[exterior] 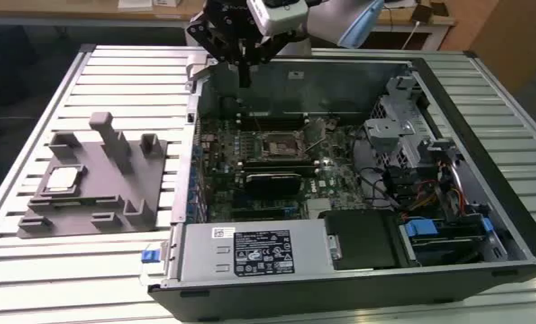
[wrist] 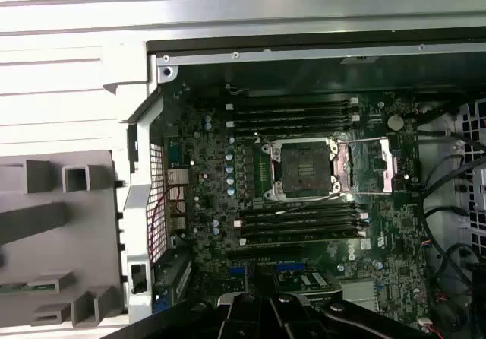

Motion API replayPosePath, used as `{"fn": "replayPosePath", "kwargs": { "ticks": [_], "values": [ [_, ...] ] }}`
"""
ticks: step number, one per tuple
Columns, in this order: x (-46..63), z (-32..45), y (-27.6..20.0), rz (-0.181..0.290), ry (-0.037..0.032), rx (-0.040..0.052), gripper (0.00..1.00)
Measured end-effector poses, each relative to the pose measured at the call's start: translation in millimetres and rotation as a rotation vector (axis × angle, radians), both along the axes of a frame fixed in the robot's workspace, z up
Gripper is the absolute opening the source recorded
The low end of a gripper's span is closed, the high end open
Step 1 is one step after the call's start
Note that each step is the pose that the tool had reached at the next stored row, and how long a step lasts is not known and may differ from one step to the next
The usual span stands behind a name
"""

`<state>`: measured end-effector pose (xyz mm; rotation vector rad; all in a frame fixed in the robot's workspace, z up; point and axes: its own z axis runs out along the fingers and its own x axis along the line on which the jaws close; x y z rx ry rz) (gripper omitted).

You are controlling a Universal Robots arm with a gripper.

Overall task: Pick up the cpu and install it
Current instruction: 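Reach for the cpu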

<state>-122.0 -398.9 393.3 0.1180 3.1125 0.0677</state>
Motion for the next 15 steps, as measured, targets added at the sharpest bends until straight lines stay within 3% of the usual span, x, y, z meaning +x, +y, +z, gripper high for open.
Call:
{"fn": "replayPosePath", "kwargs": {
  "ticks": [15],
  "values": [
    [0.0,0.0,0.0,0.0,0.0,0.0,0.11]
  ]
}}
